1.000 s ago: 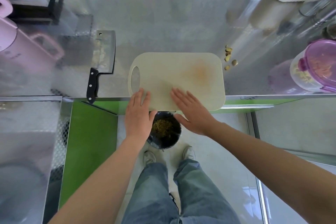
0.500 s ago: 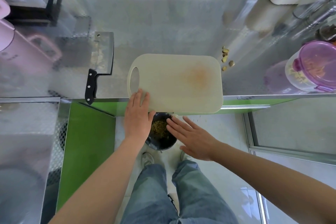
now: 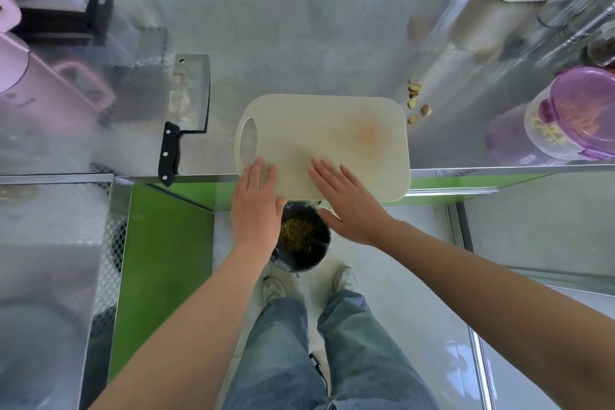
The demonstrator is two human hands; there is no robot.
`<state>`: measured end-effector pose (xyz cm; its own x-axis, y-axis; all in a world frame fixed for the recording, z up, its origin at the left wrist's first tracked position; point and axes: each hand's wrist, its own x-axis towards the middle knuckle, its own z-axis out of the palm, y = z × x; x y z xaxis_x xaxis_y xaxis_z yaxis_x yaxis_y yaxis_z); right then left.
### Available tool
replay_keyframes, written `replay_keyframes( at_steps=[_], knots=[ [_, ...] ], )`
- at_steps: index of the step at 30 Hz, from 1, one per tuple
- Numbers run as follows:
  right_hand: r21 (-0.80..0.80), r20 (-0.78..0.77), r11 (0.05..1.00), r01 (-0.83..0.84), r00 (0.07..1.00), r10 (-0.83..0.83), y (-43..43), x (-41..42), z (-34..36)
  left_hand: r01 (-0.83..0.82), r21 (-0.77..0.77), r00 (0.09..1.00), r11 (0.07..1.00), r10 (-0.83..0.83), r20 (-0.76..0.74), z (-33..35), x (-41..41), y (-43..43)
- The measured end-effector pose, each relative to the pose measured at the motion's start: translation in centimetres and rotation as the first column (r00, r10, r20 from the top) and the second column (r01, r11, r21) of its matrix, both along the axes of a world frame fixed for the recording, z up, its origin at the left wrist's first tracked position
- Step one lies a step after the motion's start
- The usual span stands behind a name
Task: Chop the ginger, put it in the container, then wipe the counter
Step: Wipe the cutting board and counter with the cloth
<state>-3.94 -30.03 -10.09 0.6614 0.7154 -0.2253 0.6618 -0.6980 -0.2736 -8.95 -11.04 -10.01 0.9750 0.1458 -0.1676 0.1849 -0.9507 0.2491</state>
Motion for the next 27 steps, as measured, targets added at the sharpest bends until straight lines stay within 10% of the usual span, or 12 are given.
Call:
replay_keyframes(
  at_steps=[5, 11, 16, 22, 27],
  knots=[
    [0.066, -0.090, 0.928, -0.367, 0.924, 0.372, -2.0, -3.6, -0.5, 0.011, 0.012, 1.000, 1.000, -0.011, -0.009, 0.0, 0.0, 0.2],
    [-0.045, -0.017, 0.999, 0.026, 1.000, -0.026, -0.8, 1.7, -0.2, 0.001, -0.001, 1.000, 1.000, -0.001, 0.004, -0.1, 0.1, 0.0],
    [0.043, -0.078, 0.924, -0.379, 0.921, 0.382, -2.8, -2.7, -0.7, 0.011, 0.009, 1.000, 1.000, -0.011, 0.002, -0.3, 0.2, 0.3],
    [-0.010, -0.063, 0.999, 0.039, 0.997, -0.040, -2.5, 3.3, 0.1, 0.000, 0.021, 1.000, 1.000, 0.000, -0.019, -0.1, 0.1, 0.0],
    [0.061, -0.144, 0.935, -0.349, 0.924, 0.355, -3.7, -1.2, -0.2, -0.005, 0.014, 1.000, 1.000, 0.006, -0.015, -0.1, 0.2, -0.2]
  ],
)
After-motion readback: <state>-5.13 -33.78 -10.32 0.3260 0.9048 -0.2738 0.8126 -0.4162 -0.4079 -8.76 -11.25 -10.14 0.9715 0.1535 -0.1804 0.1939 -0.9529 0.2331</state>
